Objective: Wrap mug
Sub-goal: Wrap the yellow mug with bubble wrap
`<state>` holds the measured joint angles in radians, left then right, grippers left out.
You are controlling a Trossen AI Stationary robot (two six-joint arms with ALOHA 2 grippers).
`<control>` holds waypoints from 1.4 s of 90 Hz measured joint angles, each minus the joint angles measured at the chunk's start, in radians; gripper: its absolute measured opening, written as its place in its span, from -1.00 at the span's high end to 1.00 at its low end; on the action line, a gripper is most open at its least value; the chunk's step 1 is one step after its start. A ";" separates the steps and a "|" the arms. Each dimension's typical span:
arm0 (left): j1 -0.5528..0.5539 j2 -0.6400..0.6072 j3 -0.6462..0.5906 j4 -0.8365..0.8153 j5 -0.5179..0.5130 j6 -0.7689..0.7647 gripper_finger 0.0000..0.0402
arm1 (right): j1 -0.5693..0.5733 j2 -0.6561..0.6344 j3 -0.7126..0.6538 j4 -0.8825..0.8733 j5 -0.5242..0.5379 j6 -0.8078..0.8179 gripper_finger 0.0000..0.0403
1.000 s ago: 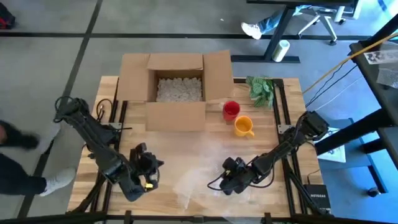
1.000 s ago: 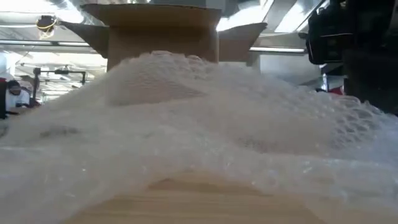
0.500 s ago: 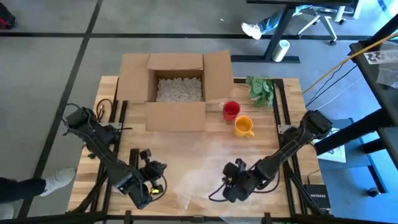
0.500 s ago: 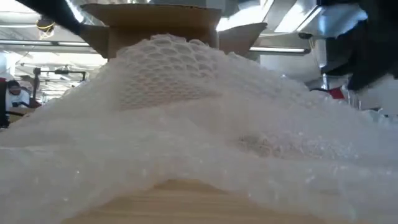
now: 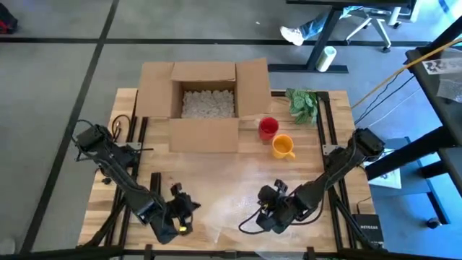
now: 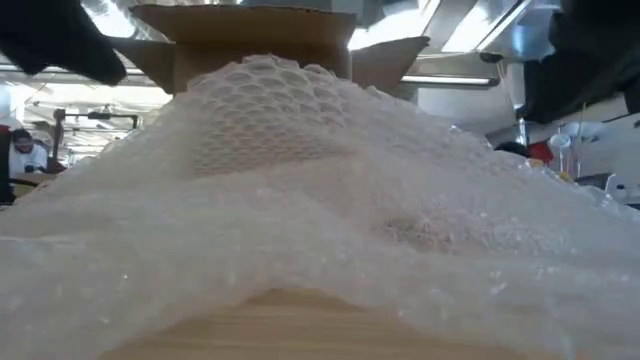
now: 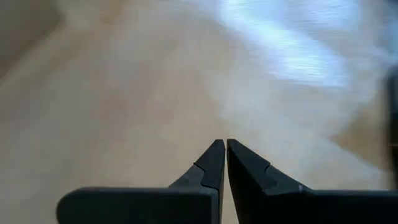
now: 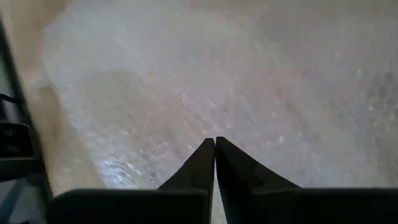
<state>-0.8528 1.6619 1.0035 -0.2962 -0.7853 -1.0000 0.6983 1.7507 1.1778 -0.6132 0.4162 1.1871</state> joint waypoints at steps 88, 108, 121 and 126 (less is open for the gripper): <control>-0.023 0.220 0.011 0.427 0.356 0.049 1.00 | 0.002 0.134 -0.032 0.277 -0.007 0.092 1.00; -0.007 0.307 0.010 0.472 0.389 0.033 1.00 | -0.019 0.134 -0.032 0.338 0.034 0.089 1.00; -0.004 0.341 0.012 0.492 0.370 0.009 1.00 | -0.034 0.134 -0.032 0.356 0.037 0.088 1.00; -0.003 0.347 0.012 0.514 0.366 0.015 1.00 | -0.041 0.134 -0.032 0.363 0.037 0.078 1.00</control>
<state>-0.8559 2.0090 1.0151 0.2174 -0.4197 -0.9855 0.6571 1.8843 1.1458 -0.2498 0.4530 1.2652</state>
